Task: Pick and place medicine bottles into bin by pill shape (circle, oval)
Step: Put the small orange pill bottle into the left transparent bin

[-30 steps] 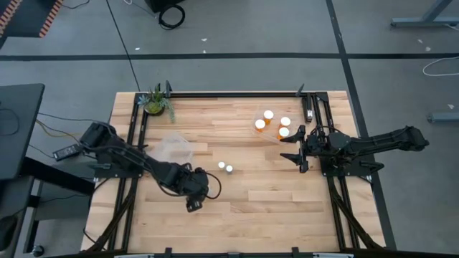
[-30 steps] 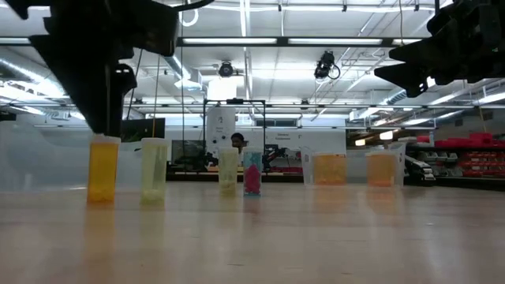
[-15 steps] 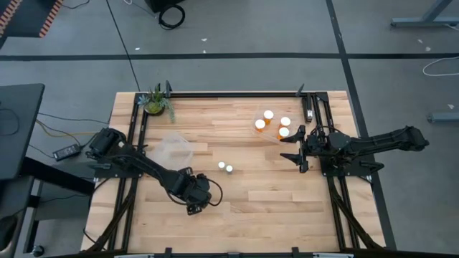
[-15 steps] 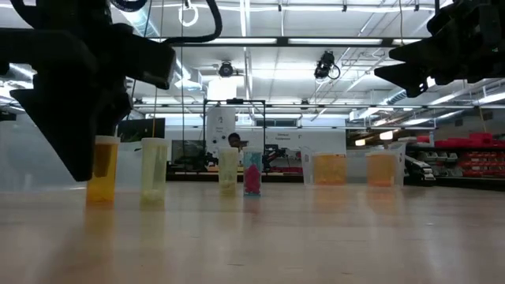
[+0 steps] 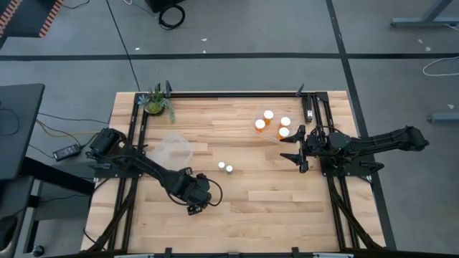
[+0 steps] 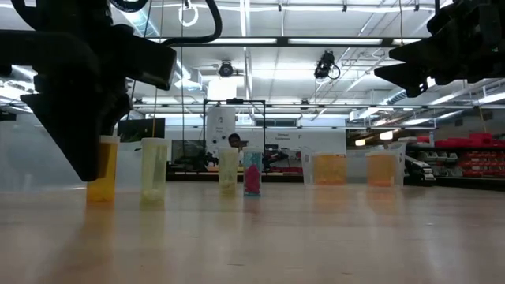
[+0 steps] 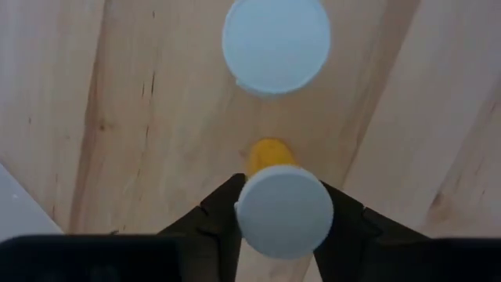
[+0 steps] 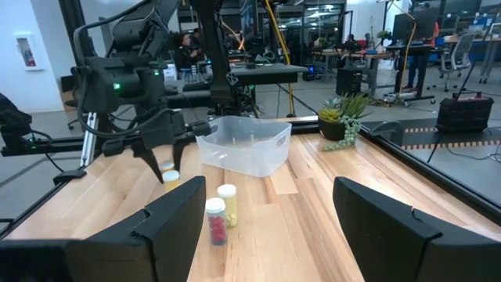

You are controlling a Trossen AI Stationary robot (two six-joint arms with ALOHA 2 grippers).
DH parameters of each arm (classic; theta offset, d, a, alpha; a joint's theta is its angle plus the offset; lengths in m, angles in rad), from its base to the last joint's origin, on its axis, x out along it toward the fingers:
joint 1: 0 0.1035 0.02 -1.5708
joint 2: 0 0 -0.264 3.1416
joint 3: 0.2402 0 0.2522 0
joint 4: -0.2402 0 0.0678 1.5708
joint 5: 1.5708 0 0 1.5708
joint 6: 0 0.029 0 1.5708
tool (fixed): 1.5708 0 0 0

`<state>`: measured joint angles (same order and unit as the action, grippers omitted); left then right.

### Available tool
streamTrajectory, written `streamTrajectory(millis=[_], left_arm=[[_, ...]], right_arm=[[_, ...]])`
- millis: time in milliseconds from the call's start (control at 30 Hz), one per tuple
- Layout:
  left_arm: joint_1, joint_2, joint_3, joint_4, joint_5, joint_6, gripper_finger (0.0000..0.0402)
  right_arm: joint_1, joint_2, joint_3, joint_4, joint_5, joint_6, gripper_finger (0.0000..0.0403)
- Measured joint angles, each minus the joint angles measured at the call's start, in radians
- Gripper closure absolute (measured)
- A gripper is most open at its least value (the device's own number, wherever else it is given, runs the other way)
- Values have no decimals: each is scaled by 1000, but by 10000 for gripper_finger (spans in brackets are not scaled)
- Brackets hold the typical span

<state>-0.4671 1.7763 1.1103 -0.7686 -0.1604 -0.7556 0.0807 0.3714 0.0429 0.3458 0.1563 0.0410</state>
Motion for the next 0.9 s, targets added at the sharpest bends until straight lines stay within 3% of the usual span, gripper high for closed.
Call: streamTrajectory(millis=[267,633,900], left_arm=[[5,0,30,-31,30,31,297],[13,-13,152,-352,33,34,297],[46,-83,155,-453,-46,40,288]], right_arm=[[0,0,0,0,0,0,116],[0,0,0,0,0,0,116],[0,0,0,0,0,0,116]])
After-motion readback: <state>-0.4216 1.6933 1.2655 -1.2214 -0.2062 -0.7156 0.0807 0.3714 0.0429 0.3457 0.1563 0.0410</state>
